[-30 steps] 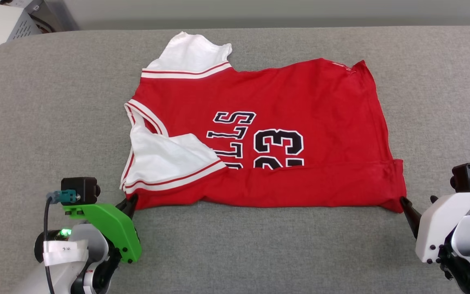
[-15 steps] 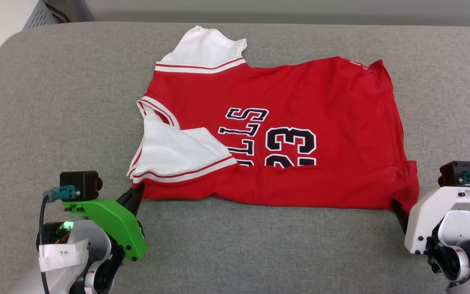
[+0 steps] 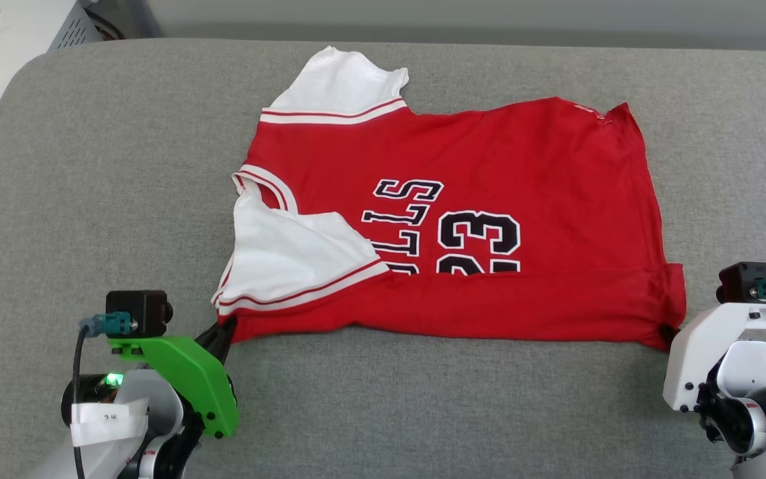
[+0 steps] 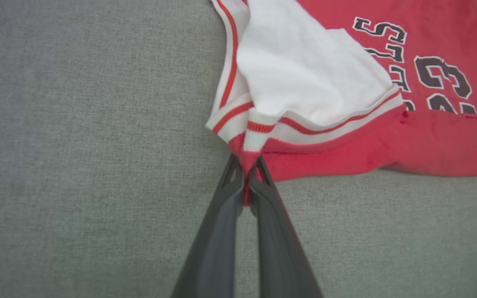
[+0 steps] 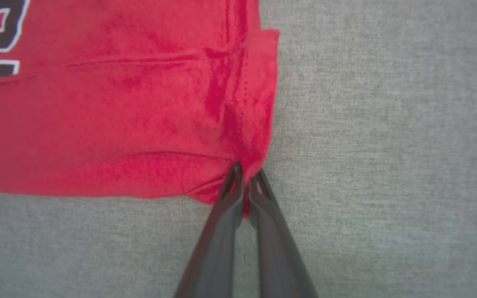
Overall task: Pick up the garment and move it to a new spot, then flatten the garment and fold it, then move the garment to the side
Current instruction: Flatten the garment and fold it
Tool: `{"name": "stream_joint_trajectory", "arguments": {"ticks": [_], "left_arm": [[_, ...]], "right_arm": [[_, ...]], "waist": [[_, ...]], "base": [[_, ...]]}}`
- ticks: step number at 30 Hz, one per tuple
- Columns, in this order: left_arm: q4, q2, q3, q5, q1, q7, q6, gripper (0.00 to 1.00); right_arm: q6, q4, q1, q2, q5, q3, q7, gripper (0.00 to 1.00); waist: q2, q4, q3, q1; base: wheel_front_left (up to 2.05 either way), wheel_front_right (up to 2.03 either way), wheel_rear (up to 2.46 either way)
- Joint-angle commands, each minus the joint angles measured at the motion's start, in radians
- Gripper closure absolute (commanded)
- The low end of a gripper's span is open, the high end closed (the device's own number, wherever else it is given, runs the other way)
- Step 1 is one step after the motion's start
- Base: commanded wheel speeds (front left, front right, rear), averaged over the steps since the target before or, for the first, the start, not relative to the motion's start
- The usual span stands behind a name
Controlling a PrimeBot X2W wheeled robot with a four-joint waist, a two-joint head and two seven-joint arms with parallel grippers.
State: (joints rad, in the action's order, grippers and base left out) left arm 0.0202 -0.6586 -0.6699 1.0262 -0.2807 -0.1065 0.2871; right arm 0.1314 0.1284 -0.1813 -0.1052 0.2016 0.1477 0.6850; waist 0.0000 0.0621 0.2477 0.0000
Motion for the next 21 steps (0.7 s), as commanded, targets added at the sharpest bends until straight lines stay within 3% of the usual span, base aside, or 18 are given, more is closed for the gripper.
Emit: {"name": "stream_joint_trajectory", "arguments": {"ticks": [1,10,21], "left_arm": [[0.007,-0.003,-0.002,-0.008,0.021,-0.002,0.001,1.0],[0.03,-0.006,-0.021,0.006,0.074,-0.006,-0.003,1.0],[0.013,-0.051,-0.04,0.023,0.161,-0.026,0.008,1.0]], "right_arm": [[-0.001,0.012,0.013,-0.012,0.005,0.003,0.003,1.0],[-0.001,-0.074,0.083,-0.051,0.06,-0.002,0.054,1.0],[-0.001,-0.248,0.236,-0.073,0.103,0.034,0.162,1.0]], "waist": [[0.0,-0.002,-0.022,0.0],[0.0,-0.008,-0.105,0.0],[0.0,-0.005,-0.153,0.0]], "base": [[0.0,0.0,0.0],[0.0,0.0,0.0],[0.0,0.0,0.0]]}}
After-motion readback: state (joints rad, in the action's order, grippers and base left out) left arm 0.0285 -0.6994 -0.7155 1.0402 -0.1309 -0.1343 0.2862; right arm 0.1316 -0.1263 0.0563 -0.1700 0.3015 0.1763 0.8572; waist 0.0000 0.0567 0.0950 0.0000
